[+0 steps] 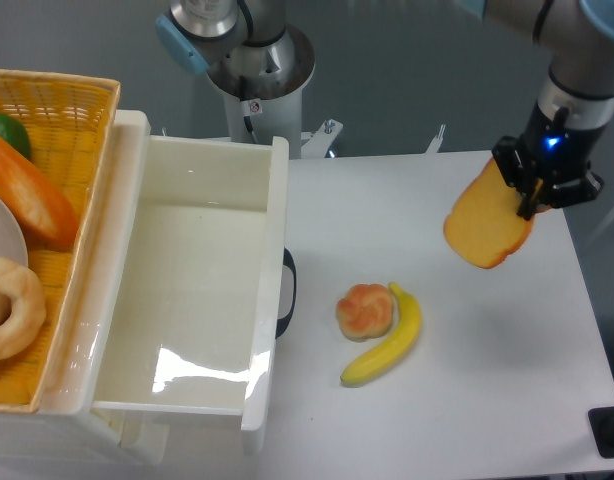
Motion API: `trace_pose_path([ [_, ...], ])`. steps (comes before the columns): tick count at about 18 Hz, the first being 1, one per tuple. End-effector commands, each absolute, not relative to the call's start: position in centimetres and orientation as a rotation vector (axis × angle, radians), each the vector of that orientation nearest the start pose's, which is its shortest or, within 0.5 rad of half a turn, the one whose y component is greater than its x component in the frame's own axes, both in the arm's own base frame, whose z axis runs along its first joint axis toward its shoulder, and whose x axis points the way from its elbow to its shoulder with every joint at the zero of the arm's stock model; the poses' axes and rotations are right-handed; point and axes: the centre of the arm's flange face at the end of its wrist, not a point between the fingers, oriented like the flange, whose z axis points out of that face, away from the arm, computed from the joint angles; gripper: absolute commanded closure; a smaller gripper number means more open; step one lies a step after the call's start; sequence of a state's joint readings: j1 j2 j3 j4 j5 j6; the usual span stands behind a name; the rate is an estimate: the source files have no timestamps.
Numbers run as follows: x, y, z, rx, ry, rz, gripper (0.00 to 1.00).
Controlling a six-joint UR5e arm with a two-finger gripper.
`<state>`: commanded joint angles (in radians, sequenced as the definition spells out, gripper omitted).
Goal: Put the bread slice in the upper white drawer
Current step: 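Lift the held toast slice and carry it toward the open white drawer, then lower the toast slice edge-first into the open white drawer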
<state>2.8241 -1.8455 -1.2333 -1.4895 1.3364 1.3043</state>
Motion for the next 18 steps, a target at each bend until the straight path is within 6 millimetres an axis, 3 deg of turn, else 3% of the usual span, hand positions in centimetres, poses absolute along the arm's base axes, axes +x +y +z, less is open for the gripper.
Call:
trace_pose_path([
  [3, -51.5, 34.3, 52.4, -2.810, -0.007, 0.060, 1.00],
  [6, -50.3, 35.1, 53.0, -2.751, -0.090, 0.014, 1.00],
  [14, -45.4, 41.0, 54.4, -2.627, -0.345, -0.149, 1.00],
  [18, -43.2, 43.1, 53.4, -2.626, -0.342, -0.186, 1.00],
])
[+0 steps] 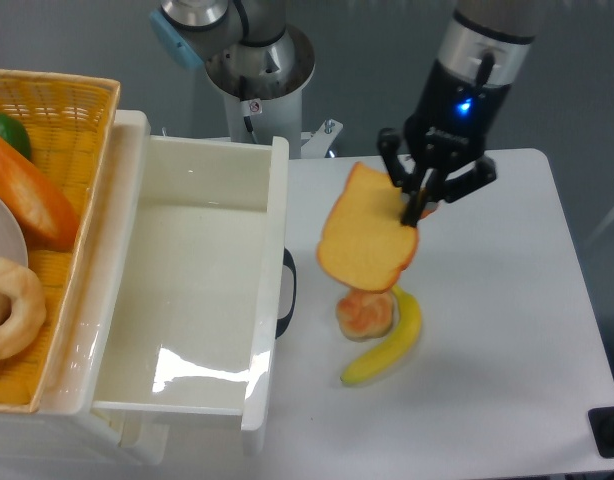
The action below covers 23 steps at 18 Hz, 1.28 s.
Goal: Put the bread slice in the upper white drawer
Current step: 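Lower the toast slice edge-first into the open white drawer, then open the gripper to release the toast and raise it away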
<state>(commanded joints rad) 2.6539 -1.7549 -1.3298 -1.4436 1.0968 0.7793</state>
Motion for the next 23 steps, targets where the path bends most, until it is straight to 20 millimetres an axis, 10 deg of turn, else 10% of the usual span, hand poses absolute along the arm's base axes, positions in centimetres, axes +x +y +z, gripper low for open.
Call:
trace_pose_path([
  [10, -36.0, 48.0, 48.5, -2.713, -0.287, -0.146, 1.00],
  [13, -35.1, 48.7, 48.2, -2.719, -0.261, -0.155, 0.43],
  [14, -35.1, 48.7, 48.2, -2.718, -0.252, -0.152, 0.06],
  [23, -36.4, 48.2, 49.1, -2.691, -0.260, -0.103, 0.00],
])
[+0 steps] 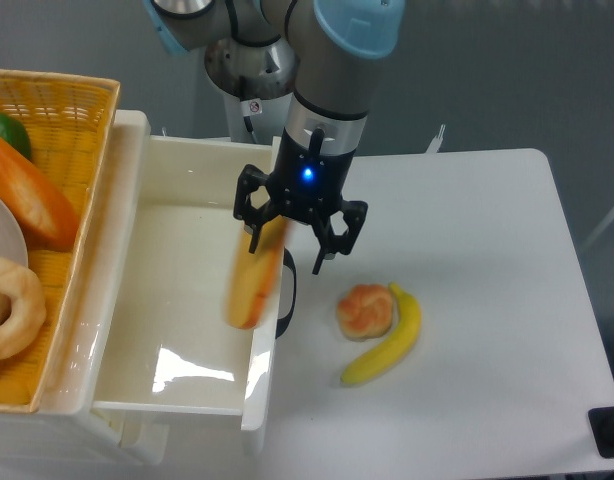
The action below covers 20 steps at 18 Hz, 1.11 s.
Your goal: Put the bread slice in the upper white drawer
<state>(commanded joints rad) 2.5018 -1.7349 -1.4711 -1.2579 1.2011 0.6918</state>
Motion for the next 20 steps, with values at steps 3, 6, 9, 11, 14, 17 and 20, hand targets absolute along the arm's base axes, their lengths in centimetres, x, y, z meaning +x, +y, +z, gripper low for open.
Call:
trace_pose_path([
  [3, -38.1, 47.1, 50.5, -2.667, -0.293, -0.068, 0.00],
  [6, -39.6, 46.0, 51.1, -2.657, -0.331, -0.049, 0.00],
  [9, -41.7, 44.1, 51.1, -2.663, -0.291, -0.005, 0.00],
  [11, -42.5, 43.5, 50.7, -2.671, -0.248, 0.012, 0.00],
  [14, -43.7, 42.0, 49.2, -2.733, -0.109, 0.075, 0.00],
  [17, -45.9, 39.1, 47.5, -2.770, 0.025, 0.107, 0.00],
  [20, -47.9, 36.1, 46.5, -2.848, 0.139, 0.174, 0.00],
])
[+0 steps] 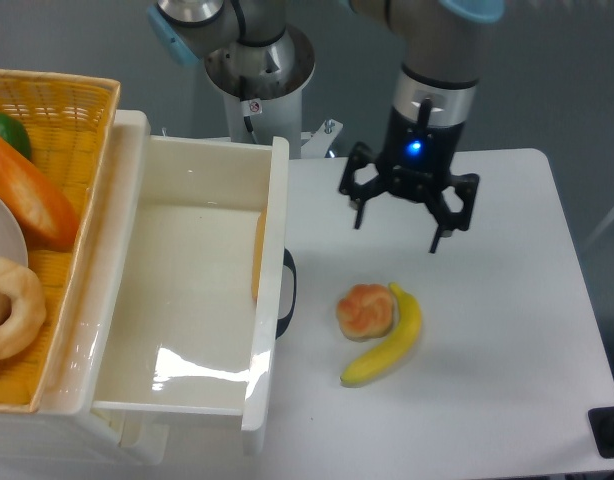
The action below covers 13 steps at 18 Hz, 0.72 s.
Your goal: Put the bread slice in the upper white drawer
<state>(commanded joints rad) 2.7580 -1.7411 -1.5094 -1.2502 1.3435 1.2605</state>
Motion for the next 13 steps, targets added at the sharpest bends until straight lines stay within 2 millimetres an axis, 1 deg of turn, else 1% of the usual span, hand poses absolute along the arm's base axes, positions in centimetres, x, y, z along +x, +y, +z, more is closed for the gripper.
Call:
trace_pose_path([
  [1, -48.3, 35.5, 46.1, -2.879, 0.188, 0.193, 0.00],
  [3, -49.8, 34.1, 44.8, -2.930, 0.237, 0.202, 0.00],
  [6, -51.8, 33.3, 42.3, -2.976, 0.317, 0.179, 0.00],
  [7, -52.3, 33.2, 41.6, -2.997, 0.372, 0.178, 0.00],
  [9, -53.5, 33.3, 39.1, -3.033, 0.456, 0.162, 0.00],
  [13, -55.1, 34.0, 35.4, -3.050, 0.469, 0.125, 0.00],
])
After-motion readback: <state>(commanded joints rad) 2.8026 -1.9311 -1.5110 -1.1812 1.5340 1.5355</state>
